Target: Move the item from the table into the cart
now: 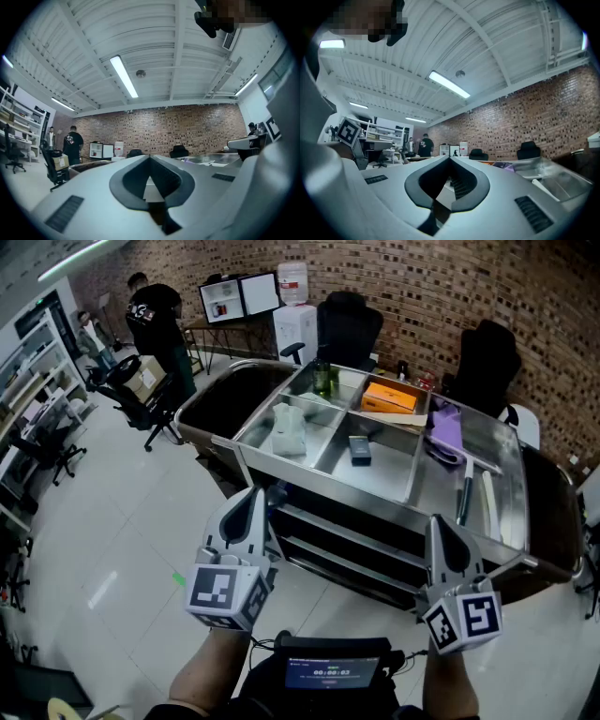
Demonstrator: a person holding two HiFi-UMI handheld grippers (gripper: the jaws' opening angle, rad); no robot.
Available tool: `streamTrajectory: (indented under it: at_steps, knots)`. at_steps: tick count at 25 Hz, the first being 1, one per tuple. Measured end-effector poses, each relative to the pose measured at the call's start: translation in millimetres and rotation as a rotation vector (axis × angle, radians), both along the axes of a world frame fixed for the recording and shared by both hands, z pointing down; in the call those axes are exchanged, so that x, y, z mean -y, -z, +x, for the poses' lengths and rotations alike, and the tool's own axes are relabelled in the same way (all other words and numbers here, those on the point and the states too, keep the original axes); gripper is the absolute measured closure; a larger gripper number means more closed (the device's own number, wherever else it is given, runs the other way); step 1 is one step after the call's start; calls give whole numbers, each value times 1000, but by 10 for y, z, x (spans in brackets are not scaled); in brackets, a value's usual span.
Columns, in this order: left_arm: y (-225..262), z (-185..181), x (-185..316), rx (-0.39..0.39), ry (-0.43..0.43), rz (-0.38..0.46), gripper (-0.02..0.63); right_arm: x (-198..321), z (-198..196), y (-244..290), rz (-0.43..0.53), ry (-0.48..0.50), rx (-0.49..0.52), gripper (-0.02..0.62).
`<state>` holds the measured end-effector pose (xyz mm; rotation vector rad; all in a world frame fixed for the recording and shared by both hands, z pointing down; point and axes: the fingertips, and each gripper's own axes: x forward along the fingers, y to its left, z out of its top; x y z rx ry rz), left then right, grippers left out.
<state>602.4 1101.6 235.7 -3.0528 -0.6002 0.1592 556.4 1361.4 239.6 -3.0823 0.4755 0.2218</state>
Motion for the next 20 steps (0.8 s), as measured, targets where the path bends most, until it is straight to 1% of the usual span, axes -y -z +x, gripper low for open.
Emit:
streamTrajectory:
  at_steps: [3,6,8,10,11,14,16,18,20]
  knots:
    - [-11,-193,281,-7,-7,25,606,201,-134,3,-8,36,29,595]
    - [-11,-582,667,3,5,19,606,584,-382,-10,-43,90,67,595]
    - [-4,-850,1106,-1,35,18,606,1042,-441,-6,-72,179,49,595]
    - [-1,-1128,1663,-17,96,45,606,1586,-453,1,-98,280,21,595]
    - [-7,-1277,1969,-16,134,59,606,1864,-465,21,-102,315,14,595]
    - [22,-1720,2932,2,231,49,606,2758,-506,115,-94,382,15,595]
    - [21,-2022,3644,-1,289,41,606,3466,-563,115,-81,427,19,595]
    - [-74,-2434,4596,-12,348,35,606,4454,-768,44,-66,480,14,595]
    - [-216,-2906,5679,-21,416,23,606,5649,-1039,-53,-79,550,-1,595]
